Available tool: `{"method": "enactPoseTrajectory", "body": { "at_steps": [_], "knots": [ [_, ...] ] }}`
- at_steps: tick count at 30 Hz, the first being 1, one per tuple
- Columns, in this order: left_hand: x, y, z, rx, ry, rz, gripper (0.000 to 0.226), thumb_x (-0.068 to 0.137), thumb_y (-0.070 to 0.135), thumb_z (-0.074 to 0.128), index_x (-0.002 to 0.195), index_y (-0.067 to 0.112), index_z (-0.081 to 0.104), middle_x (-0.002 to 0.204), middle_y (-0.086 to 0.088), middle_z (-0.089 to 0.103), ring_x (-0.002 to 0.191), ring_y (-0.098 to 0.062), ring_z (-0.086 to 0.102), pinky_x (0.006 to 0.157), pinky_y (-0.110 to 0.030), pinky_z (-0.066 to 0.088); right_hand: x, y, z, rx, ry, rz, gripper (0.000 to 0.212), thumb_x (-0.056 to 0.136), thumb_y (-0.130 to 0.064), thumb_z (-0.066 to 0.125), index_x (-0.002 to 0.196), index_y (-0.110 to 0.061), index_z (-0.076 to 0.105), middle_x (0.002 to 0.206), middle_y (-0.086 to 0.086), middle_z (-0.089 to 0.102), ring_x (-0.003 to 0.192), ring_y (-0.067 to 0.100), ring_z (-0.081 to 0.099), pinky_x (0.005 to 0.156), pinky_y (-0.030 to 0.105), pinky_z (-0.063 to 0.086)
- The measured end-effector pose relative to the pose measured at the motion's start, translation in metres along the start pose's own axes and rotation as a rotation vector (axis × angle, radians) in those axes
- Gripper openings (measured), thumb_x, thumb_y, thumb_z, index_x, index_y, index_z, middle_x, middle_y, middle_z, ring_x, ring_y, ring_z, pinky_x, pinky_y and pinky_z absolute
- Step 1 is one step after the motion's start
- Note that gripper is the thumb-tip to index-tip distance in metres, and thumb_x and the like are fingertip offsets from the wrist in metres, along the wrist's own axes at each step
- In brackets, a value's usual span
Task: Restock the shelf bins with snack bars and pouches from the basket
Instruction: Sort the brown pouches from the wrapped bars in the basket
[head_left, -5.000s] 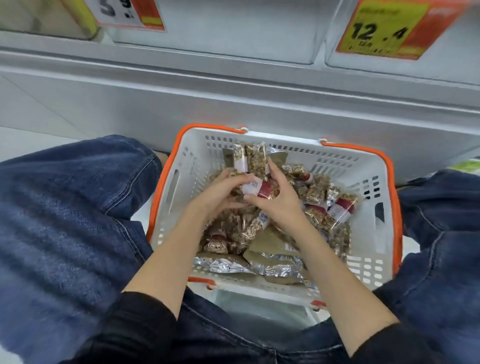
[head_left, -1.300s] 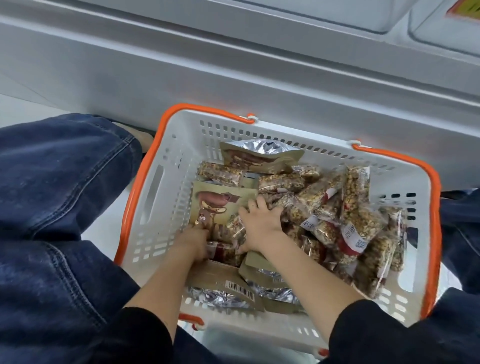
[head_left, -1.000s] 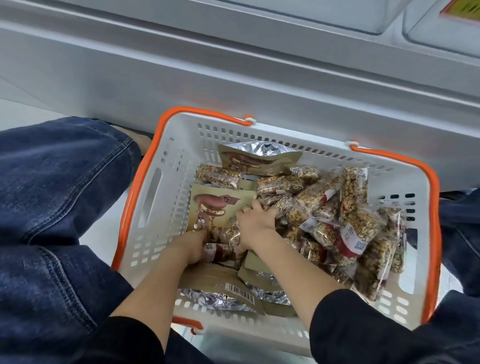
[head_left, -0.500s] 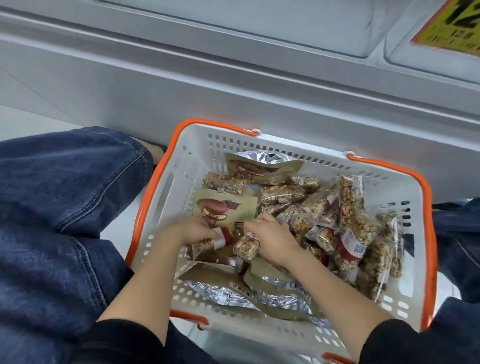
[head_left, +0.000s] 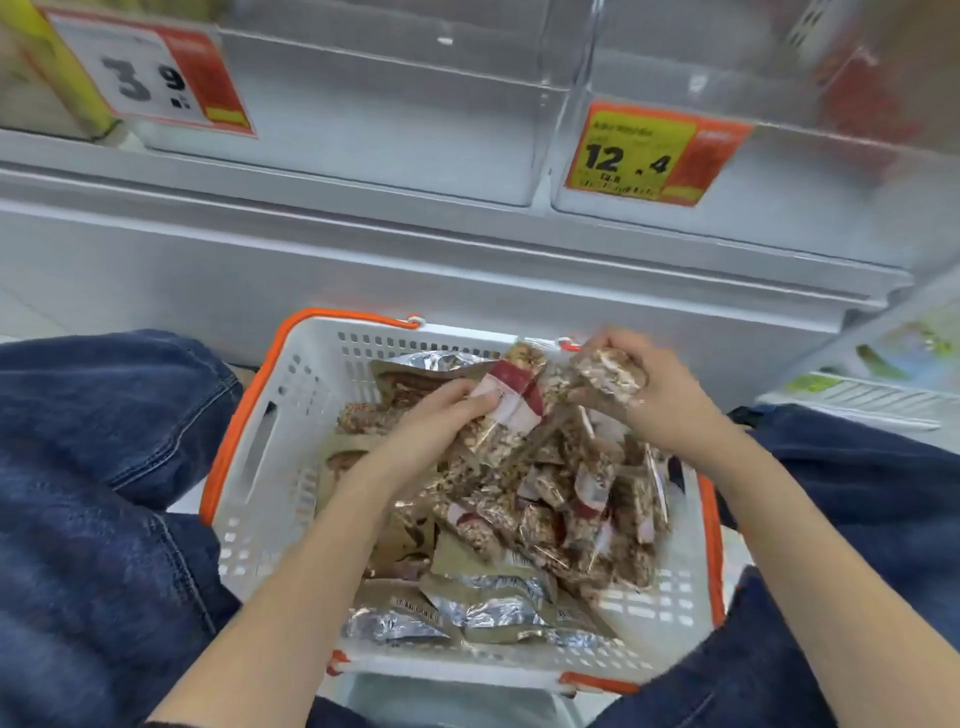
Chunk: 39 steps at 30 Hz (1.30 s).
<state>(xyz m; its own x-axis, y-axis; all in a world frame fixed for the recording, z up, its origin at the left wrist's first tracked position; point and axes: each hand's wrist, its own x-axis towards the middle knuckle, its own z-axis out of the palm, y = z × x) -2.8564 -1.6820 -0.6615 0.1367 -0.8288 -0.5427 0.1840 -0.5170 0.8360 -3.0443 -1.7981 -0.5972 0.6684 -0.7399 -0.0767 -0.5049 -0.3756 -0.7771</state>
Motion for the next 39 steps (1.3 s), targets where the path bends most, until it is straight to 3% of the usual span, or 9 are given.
{"method": "enactPoseTrajectory", "body": {
  "at_steps": [4, 8, 11, 15, 18, 22, 27, 33, 39],
  "knots": [
    [0.014, -0.007, 0.069, 0.255, -0.178, -0.005, 0.041, 0.093, 0.039, 0.054, 0.128, 0.022, 0.044, 0.115, 0.006, 0.060, 0.102, -0.019, 0.062, 0.086, -0.035, 0.053, -0.030, 0.056, -0.022, -0.177, -0.138, 0.183, 0.055, 0.079, -0.014, 0.076, 0.126, -0.028, 0.049, 0.157, 0.001, 0.020, 0.145, 0.016, 0.017, 0.111, 0.023, 0.023],
    [0.019, -0.044, 0.105, 0.610, -0.208, 0.037, 0.057, 0.099, 0.032, 0.043, 0.150, 0.024, 0.019, 0.142, -0.007, 0.046, 0.126, -0.026, 0.048, 0.094, -0.031, 0.045, -0.060, 0.091, 0.003, -0.563, -0.580, 0.378, 0.107, 0.074, -0.036, 0.074, 0.147, -0.049, -0.004, 0.156, -0.003, -0.026, 0.141, 0.018, -0.029, 0.115, 0.044, -0.007],
    [0.018, -0.053, 0.103, 0.595, -0.207, 0.037, 0.055, 0.102, 0.030, 0.038, 0.151, 0.023, 0.015, 0.155, -0.002, 0.025, 0.143, -0.021, 0.022, 0.114, -0.029, 0.022, -0.064, 0.089, 0.006, -0.559, -0.625, 0.369, 0.104, 0.079, -0.045, 0.065, 0.147, -0.045, -0.013, 0.156, -0.003, -0.026, 0.140, 0.014, -0.030, 0.113, 0.045, -0.014],
    [0.023, -0.050, 0.083, 0.597, -0.127, 0.087, 0.041, 0.101, 0.024, 0.041, 0.141, 0.019, 0.042, 0.143, -0.002, 0.044, 0.121, -0.016, 0.050, 0.095, -0.019, 0.035, -0.064, 0.083, 0.006, -0.422, -0.575, 0.389, 0.091, 0.074, -0.049, 0.056, 0.148, -0.049, 0.002, 0.159, -0.006, -0.009, 0.144, 0.009, -0.018, 0.113, 0.044, -0.016],
    [0.029, -0.058, 0.053, 0.465, 0.025, 0.065, 0.029, 0.098, 0.020, 0.047, 0.125, 0.025, 0.056, 0.118, 0.005, 0.063, 0.077, -0.017, 0.056, 0.058, -0.013, 0.042, -0.057, 0.068, 0.010, -0.242, -0.288, 0.376, 0.061, 0.085, -0.029, 0.058, 0.141, -0.038, 0.038, 0.153, -0.006, 0.033, 0.136, 0.014, 0.032, 0.116, 0.037, 0.021],
    [0.028, -0.078, -0.005, 0.338, 0.377, -0.056, 0.018, 0.090, 0.006, 0.055, 0.088, 0.022, 0.064, 0.093, 0.003, 0.067, 0.072, -0.016, 0.058, 0.065, -0.026, 0.048, -0.031, 0.031, 0.041, -0.343, -0.071, 0.141, 0.033, 0.090, -0.021, 0.055, 0.122, -0.029, 0.058, 0.124, -0.013, 0.056, 0.093, 0.011, 0.059, 0.089, 0.029, 0.049],
    [0.023, -0.132, -0.068, 0.314, 0.581, -0.362, 0.011, 0.086, 0.010, 0.061, 0.095, 0.009, 0.067, 0.103, -0.013, 0.068, 0.100, -0.031, 0.062, 0.087, -0.034, 0.047, -0.008, 0.016, 0.123, -0.270, -0.447, -0.014, 0.044, 0.090, -0.024, 0.060, 0.133, -0.026, 0.050, 0.131, -0.004, 0.055, 0.071, -0.005, 0.049, 0.068, 0.021, 0.046],
    [0.010, -0.171, -0.092, 0.166, 0.552, -0.711, 0.045, 0.086, 0.007, 0.066, 0.125, -0.007, 0.051, 0.122, -0.020, 0.059, 0.094, -0.028, 0.062, 0.049, -0.014, 0.051, -0.008, 0.054, 0.199, -0.528, -0.948, 0.057, 0.086, 0.080, -0.049, 0.068, 0.150, -0.031, 0.022, 0.160, -0.002, 0.012, 0.147, 0.026, 0.010, 0.117, 0.050, 0.017],
    [0.028, -0.221, -0.107, 0.541, 0.470, -0.783, 0.064, 0.067, 0.039, 0.074, 0.122, 0.012, 0.058, 0.120, -0.015, 0.063, 0.109, -0.033, 0.059, 0.095, -0.041, 0.049, -0.007, 0.060, 0.201, -0.863, -1.131, -0.076, 0.072, 0.088, -0.015, 0.063, 0.146, -0.040, 0.030, 0.161, -0.006, -0.009, 0.146, 0.030, 0.009, 0.115, 0.057, 0.010]
  ]
}}
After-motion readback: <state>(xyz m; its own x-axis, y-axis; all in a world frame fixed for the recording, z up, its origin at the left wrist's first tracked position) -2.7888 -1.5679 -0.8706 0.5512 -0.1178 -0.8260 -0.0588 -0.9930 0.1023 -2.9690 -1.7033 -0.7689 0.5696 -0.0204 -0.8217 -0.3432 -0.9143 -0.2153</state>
